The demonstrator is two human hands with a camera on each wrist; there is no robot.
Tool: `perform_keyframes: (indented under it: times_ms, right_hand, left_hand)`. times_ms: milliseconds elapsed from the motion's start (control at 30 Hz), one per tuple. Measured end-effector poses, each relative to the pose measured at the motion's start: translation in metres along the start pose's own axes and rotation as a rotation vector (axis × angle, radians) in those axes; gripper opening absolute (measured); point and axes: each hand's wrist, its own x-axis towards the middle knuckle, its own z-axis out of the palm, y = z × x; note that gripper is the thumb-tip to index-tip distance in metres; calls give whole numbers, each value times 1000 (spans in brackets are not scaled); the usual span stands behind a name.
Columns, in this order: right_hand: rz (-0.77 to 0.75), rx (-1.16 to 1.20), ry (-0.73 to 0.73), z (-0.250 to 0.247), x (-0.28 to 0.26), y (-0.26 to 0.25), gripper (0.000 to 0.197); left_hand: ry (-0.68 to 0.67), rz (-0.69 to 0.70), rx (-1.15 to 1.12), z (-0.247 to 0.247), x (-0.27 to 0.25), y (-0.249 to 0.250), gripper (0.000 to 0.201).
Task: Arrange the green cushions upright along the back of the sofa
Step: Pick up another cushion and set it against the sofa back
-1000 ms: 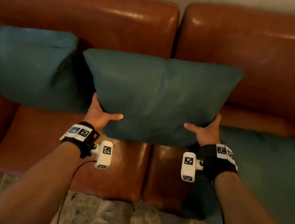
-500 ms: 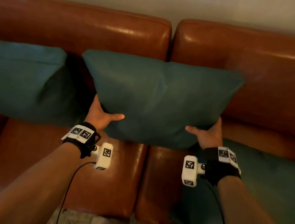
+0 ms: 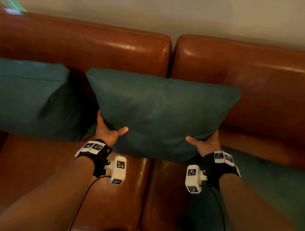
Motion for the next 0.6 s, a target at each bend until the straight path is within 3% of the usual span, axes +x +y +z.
perform_keyframes:
  times_ms: [200,300,367,467,600]
  right_hand:
    - [16,-39,-39,-18,-5,8,97]
    - [37,-91,-30,-31,-15,20,68]
    - [56,-155,-53,-44,-27,29,47]
    - [77,-234,-99,-69,-42,52,33]
    - [132,-240,-135,-111,-68,80,27]
  left_hand:
    - [-57,-63,-99,-3,-36,-5,87]
    - [-10,-84,44,4,-66,-13,78]
    - [1,-184,107,14,-88,-23,59]
    - [-125,-306,93,36,-129,-29,37]
    - [-339,-316,124,65,-195,-29,38]
